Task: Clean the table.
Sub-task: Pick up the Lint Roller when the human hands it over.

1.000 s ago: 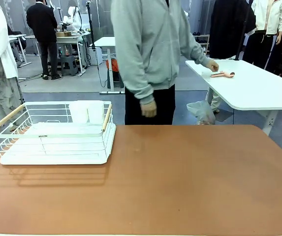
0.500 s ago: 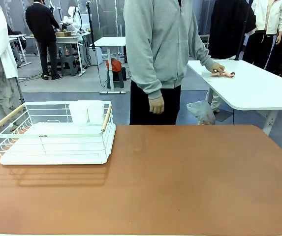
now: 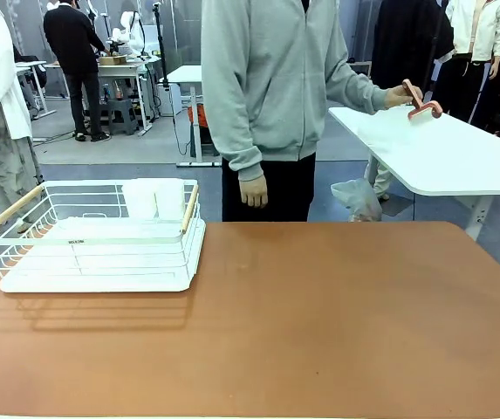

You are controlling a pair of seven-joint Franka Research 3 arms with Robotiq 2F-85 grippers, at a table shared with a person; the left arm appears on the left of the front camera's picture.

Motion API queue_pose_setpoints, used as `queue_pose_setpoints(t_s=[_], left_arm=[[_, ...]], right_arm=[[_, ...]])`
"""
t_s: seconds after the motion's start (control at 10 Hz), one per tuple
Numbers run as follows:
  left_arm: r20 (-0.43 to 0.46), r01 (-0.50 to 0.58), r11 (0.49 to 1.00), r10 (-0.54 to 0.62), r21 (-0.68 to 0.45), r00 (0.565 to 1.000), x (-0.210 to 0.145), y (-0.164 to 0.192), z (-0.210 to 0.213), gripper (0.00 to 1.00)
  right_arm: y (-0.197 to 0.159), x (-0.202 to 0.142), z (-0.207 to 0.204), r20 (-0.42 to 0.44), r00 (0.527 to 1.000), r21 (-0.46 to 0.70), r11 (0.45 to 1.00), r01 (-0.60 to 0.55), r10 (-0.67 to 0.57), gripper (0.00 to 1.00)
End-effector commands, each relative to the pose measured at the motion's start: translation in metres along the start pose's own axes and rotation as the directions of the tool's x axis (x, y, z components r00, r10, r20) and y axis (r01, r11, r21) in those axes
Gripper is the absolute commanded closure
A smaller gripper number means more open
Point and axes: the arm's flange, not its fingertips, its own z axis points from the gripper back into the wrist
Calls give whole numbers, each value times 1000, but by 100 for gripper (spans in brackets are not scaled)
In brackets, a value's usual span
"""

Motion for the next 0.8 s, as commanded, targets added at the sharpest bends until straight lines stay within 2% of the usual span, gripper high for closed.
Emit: queue_pose_setpoints(t_s=[0.0,0.7], left_arm=[[-4,11,1000,-11,-5,1000,-2,1,2,0],[-4,11,1000,-11,-5,1000,-2,1,2,0]], right_arm=[[2,0,2,5,1000,11,1000,-7,7,0],[2,0,2,5,1000,11,1000,-7,7,0]])
